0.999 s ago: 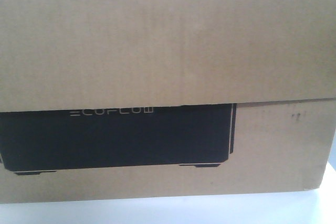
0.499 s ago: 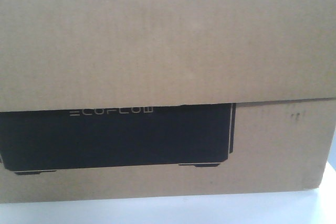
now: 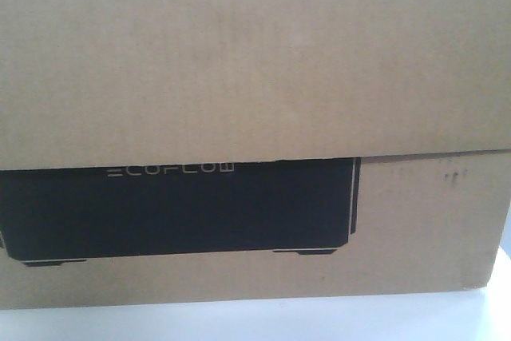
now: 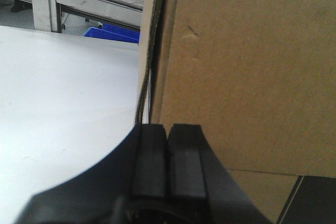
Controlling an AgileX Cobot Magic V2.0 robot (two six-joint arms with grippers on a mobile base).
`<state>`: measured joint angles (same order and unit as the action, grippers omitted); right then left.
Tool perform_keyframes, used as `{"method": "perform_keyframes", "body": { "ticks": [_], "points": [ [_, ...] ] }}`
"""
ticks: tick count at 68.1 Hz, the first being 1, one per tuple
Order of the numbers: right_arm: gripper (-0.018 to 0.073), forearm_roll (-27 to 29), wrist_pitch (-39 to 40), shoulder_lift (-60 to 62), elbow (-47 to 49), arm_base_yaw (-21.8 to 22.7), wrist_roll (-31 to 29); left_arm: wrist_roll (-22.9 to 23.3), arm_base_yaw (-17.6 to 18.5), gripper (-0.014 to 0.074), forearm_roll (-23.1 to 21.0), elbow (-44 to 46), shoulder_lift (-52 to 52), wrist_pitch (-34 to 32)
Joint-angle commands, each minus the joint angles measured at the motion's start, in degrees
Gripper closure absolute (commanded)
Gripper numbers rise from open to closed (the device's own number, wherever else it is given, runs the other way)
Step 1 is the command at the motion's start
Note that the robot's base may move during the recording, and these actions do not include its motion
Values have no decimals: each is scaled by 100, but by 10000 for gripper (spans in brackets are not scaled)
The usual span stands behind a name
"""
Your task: Grab box from left shelf to table start
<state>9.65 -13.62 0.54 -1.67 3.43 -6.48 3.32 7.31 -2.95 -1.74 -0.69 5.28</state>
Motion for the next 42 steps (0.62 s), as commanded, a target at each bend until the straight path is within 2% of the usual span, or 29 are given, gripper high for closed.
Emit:
{"method": "perform_keyframes", "body": {
  "ticks": [1,42],
  "points": [
    [502,-36,545,58,-26,34,2,8,44,688,-39,20,-82,-528],
    [502,-36,545,58,-26,34,2,8,44,688,-39,20,-82,-528]
  ]
}}
